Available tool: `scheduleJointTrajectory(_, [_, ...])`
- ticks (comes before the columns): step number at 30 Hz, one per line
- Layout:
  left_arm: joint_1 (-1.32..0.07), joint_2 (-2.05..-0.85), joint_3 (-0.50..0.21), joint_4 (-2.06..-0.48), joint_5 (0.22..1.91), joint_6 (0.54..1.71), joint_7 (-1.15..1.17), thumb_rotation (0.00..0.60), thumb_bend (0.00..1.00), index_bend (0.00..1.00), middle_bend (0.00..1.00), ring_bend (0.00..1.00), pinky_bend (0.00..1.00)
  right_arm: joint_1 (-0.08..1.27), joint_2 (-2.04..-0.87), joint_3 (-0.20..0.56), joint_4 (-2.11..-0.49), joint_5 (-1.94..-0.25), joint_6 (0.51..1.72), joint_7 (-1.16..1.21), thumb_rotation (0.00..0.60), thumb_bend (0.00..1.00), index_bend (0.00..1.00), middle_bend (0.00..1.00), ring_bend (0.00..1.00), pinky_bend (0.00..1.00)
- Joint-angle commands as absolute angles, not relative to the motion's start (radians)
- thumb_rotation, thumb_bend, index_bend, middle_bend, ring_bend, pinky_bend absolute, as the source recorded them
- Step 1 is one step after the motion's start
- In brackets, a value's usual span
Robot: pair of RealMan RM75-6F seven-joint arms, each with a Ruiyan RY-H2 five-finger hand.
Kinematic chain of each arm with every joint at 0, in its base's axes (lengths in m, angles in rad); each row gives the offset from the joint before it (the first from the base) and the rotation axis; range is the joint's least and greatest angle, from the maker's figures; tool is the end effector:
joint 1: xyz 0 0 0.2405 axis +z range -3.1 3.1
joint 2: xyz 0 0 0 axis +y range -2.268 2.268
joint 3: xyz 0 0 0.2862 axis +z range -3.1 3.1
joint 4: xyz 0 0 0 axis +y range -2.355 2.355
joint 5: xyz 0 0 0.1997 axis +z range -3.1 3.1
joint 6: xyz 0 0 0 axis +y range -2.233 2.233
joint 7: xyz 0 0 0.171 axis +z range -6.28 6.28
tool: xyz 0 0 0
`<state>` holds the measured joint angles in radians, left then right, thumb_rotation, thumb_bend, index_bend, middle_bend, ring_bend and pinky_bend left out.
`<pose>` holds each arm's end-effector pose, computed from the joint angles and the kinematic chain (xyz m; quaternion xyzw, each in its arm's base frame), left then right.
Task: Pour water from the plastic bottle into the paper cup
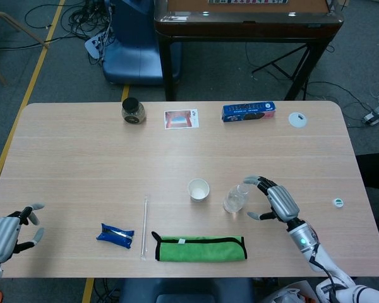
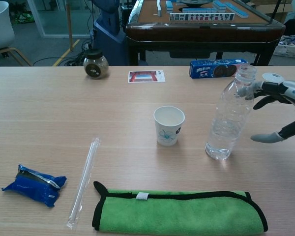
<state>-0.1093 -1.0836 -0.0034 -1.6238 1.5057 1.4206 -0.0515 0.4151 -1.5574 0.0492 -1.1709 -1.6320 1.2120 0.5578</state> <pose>-0.3368 0.2075 0.1752 -0.6141 -0.4193 -0.3707 0.5565 -0.2798 -0.3108 0.0107 0.6241 -0.5095 0.5009 0.3163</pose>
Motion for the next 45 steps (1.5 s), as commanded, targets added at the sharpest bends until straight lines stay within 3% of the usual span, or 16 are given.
scheduleJointTrajectory(1, [-0.109,-1.082,-0.003,-1.625,1.507,1.422,-0.054,0.600,0.33,0.28,0.51,0.48,0.74,0.439,-1.586,0.052,-1.143,-1.627,1.192,0.570,0.600,0.00,0.22,0.19,0.15,0.26])
scheduleJointTrajectory(25, [-0.101,-1.063,-0.004,-1.634,1.505,1.430,-0.086,0.600,0.33,0.28,0.51,0.48,0.74,0.542,-1.715,0.022,-0.978,-1.618,1.112,0.709,0.600,0.00,0.22,0.24,0.15,0.26])
scheduleJointTrajectory(45, [-0.097,-1.058,-0.006,-1.636,1.494,1.425,-0.089,0.600,0.33,0.28,0.51,0.48,0.74,0.562,-1.784,-0.001,-0.879,-1.624,1.140,0.786,0.600,0.00,0.33,0.37,0.25,0.30])
